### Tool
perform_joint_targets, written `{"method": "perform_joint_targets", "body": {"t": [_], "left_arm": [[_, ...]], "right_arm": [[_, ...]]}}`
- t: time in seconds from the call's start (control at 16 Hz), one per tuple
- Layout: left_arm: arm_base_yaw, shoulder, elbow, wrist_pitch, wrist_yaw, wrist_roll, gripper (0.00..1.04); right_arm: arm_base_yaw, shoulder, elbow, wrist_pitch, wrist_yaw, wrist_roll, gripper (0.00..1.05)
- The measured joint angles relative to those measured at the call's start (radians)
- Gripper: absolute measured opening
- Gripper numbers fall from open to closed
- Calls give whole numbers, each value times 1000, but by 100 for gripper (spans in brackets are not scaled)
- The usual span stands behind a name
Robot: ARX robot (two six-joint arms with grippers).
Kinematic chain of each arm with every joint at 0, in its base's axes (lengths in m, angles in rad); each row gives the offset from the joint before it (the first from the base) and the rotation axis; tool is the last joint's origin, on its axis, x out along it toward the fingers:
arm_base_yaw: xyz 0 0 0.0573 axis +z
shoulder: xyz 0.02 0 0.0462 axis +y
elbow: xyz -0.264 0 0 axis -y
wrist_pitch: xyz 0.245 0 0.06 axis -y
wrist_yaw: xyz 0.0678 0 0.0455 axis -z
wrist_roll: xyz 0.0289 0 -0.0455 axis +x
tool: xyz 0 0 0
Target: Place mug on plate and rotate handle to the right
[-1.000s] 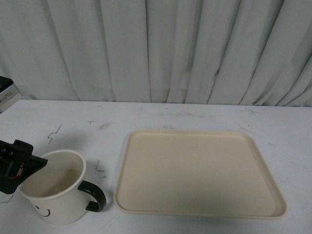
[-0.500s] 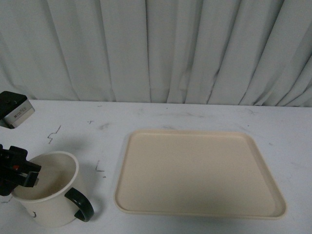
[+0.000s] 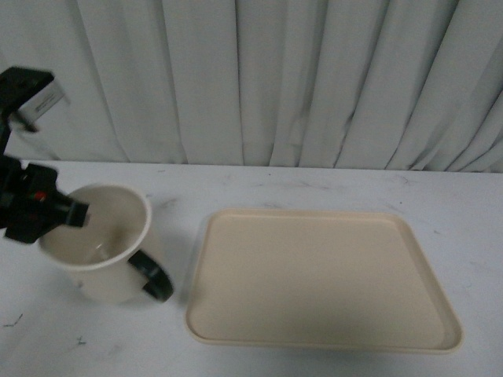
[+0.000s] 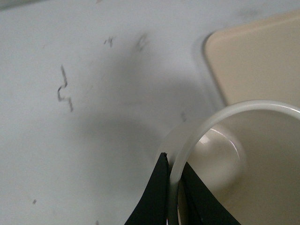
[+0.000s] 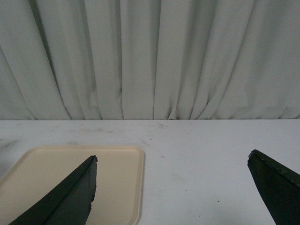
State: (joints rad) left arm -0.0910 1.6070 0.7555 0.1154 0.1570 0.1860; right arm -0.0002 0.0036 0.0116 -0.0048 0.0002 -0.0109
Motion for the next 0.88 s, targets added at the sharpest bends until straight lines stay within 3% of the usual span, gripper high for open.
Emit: {"method": "perform_joint_targets", "body": {"t": [0.44, 0.56, 0.88], "left_arm": [[-336, 69, 143, 43, -122, -179, 3], [-397, 121, 177, 60, -150, -210, 3], [-359, 263, 182, 135, -177, -292, 3]], "right_arm": [[0, 0, 0, 0, 0, 0, 98], [0, 0, 0, 0, 0, 0, 98], [0, 0, 0, 0, 0, 0, 98]]}}
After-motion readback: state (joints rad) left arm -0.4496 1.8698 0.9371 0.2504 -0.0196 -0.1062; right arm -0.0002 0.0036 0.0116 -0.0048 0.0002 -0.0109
